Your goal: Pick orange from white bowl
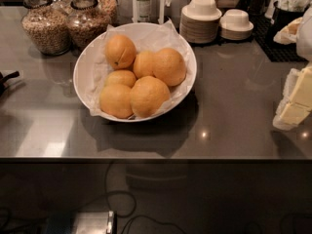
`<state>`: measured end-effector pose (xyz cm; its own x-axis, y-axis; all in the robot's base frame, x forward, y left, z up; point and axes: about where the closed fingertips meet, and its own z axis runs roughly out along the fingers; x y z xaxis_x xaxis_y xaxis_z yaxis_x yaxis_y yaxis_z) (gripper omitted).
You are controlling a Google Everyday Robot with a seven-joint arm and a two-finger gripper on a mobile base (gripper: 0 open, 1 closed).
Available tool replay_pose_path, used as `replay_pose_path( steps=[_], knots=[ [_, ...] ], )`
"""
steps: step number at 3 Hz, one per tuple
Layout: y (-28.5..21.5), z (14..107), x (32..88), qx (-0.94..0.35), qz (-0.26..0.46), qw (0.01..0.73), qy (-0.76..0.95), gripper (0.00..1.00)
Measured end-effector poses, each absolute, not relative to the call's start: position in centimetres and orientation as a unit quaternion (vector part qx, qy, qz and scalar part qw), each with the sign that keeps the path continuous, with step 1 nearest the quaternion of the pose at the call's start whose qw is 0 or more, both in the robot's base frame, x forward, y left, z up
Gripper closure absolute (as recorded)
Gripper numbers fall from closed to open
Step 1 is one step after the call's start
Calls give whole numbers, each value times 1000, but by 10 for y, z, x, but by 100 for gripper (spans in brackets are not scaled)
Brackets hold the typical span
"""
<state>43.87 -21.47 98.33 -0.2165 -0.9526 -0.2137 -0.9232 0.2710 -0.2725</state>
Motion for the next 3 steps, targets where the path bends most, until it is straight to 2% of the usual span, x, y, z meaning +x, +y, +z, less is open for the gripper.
replay_pose_path(
  steps=[2, 3],
  knots=[
    [-211, 984, 439, -607, -19, 184, 773, 0],
    [-205, 1001, 445, -633, 30, 240, 735, 0]
  ],
)
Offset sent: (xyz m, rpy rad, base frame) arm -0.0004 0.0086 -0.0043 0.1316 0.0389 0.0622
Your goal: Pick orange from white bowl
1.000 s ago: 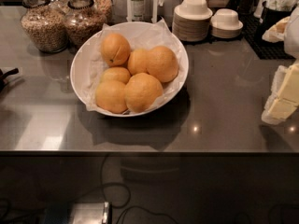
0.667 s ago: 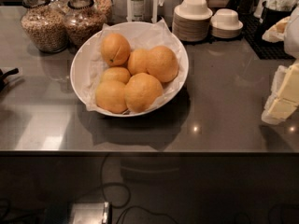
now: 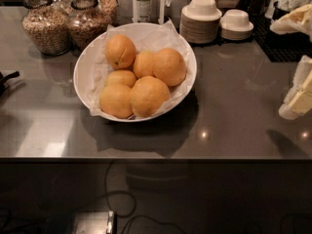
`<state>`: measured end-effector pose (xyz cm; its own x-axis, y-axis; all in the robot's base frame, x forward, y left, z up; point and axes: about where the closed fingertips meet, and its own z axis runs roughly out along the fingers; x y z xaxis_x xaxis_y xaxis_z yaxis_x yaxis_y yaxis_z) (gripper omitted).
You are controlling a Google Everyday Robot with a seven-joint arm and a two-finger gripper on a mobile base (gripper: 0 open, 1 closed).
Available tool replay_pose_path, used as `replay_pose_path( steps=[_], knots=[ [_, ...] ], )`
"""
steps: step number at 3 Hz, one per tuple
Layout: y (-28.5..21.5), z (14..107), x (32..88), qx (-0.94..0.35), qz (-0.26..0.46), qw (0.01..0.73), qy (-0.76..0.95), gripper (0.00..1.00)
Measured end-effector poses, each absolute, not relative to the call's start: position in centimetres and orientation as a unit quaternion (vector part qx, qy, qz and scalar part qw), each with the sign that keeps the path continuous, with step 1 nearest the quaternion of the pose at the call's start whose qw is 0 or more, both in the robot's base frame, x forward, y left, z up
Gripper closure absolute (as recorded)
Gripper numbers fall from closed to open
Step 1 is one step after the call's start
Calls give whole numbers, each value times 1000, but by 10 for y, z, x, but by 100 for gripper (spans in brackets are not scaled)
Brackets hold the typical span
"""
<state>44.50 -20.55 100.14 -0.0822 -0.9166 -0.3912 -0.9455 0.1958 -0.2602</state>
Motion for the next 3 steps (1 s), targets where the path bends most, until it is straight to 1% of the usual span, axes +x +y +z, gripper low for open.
replay_pose_path(
  steps=[1, 2, 3],
  knots=[
    [-176, 1047, 444, -689, 85, 319, 646, 0],
    [-129, 1106, 432, -715, 138, 402, 555, 0],
    [-82, 1148, 410, -718, 174, 455, 497, 0]
  ],
)
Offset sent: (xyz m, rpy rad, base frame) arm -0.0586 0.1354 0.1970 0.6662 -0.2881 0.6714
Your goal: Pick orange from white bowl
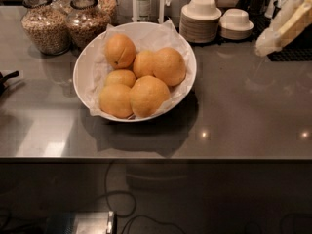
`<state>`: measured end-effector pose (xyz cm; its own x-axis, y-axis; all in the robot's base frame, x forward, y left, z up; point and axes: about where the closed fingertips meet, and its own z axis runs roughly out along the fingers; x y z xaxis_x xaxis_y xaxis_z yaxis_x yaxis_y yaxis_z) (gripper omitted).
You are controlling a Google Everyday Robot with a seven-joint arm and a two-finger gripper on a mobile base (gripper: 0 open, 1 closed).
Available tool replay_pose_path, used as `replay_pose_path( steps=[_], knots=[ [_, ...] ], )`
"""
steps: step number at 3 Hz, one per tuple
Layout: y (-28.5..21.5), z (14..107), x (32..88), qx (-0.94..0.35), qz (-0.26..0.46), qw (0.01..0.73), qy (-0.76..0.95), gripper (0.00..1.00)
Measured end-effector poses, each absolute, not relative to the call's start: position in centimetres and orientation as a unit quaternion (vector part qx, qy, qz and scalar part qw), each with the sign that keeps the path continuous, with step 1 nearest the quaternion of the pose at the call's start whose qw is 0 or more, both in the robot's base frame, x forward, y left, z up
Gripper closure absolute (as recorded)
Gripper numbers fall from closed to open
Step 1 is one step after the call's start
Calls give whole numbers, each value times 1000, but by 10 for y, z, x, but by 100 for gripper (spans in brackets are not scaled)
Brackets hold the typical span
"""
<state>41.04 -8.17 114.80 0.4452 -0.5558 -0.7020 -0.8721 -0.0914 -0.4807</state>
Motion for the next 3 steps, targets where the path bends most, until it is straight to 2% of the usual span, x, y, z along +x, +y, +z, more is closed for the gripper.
replay_pose_path(
  steps=[2, 3],
  knots=[
    [18, 1143, 386, -715, 157, 465, 498, 0],
    [23, 1150, 378, -719, 150, 468, 492, 0]
  ],
)
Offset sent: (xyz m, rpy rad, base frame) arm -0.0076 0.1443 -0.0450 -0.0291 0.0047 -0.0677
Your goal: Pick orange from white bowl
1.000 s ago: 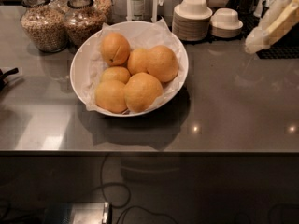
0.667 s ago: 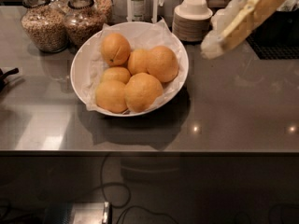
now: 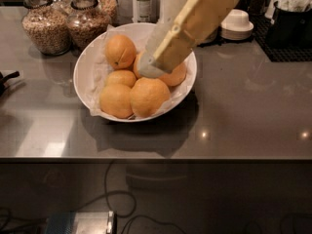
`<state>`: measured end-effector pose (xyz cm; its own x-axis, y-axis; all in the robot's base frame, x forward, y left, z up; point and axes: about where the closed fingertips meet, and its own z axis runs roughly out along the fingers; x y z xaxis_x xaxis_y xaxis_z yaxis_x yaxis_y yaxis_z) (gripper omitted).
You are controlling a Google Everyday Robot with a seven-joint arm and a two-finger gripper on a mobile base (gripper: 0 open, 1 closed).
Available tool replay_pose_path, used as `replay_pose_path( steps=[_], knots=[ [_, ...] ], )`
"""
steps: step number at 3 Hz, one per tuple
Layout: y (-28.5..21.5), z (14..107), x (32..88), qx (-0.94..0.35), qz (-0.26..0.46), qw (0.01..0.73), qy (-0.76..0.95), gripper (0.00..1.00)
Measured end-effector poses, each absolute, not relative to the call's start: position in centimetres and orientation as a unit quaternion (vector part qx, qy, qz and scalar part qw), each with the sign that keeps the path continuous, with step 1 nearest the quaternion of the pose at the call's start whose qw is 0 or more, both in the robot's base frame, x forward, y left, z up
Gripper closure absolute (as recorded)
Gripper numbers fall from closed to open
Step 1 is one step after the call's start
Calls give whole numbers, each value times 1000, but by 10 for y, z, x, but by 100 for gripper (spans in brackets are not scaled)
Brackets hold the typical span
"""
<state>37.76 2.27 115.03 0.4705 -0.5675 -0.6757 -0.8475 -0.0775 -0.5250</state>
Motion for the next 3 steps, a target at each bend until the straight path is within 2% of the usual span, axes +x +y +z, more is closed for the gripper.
replay_pose_path(
  steps=[1, 3],
  knots=[
    [28, 1141, 377, -712, 136, 475, 498, 0],
    [62, 1057, 411, -699, 85, 459, 542, 0]
  ],
)
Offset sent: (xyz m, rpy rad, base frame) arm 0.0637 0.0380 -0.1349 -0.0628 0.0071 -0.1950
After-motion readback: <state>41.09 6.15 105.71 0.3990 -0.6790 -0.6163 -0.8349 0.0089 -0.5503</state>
